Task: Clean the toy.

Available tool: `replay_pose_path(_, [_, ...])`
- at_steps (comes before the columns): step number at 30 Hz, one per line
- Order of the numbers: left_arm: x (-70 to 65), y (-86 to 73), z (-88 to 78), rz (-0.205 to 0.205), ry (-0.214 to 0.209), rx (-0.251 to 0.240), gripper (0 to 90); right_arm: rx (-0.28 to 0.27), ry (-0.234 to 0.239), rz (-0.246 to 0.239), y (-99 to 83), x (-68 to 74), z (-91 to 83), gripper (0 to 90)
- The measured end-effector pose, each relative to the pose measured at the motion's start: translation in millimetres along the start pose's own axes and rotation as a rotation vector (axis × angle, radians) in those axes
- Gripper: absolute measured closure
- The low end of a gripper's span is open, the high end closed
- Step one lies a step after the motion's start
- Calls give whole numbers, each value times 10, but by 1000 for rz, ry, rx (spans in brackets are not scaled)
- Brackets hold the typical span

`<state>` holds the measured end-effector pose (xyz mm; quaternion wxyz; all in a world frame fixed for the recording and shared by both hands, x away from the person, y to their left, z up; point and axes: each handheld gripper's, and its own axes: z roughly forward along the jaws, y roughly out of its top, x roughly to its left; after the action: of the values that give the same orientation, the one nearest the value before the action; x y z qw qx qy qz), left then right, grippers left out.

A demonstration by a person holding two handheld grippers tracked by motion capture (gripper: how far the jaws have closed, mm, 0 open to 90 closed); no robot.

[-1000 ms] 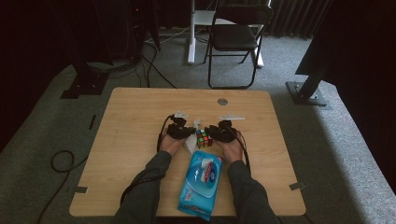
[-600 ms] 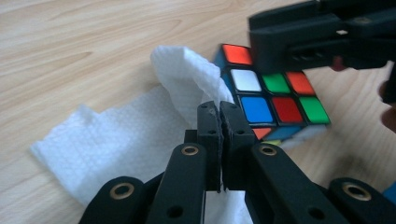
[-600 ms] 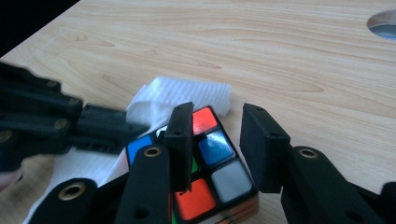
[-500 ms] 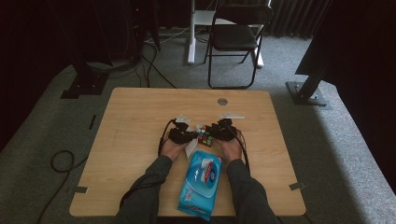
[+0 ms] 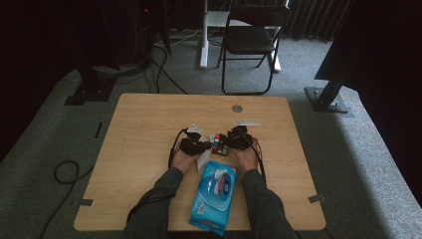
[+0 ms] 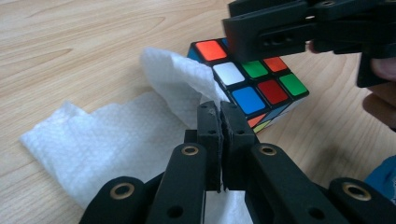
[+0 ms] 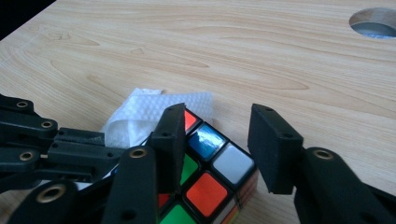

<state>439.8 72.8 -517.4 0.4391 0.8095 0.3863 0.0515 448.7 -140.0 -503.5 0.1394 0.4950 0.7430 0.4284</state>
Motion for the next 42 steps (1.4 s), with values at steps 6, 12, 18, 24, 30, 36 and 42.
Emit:
replay_pose_path(6, [31,-7,-20,-7,9,-1,878,-17,-12,27,-30,-67,-83,550])
replay_pose_path(12, [18,-3,-7,-4,10,-4,878,-9,-6,35,-67,-109,-131,605])
replay_pose_path(18, [2,-6,20,-6,9,1,876,-7,8,47,-63,-103,-109,656])
replay_pose_path(24, [-6,-3,20,1,9,3,876,-3,15,58,-37,-94,-75,683])
replay_pose_path(30, [40,13,-24,-10,31,-13,875,7,25,48,-6,-40,-35,706])
replay_pose_path(36, [36,107,-72,-4,31,-42,875,8,27,50,-4,-30,-26,708])
replay_pose_path(42, [21,165,-24,4,39,-26,875,5,29,50,-7,-17,-19,709])
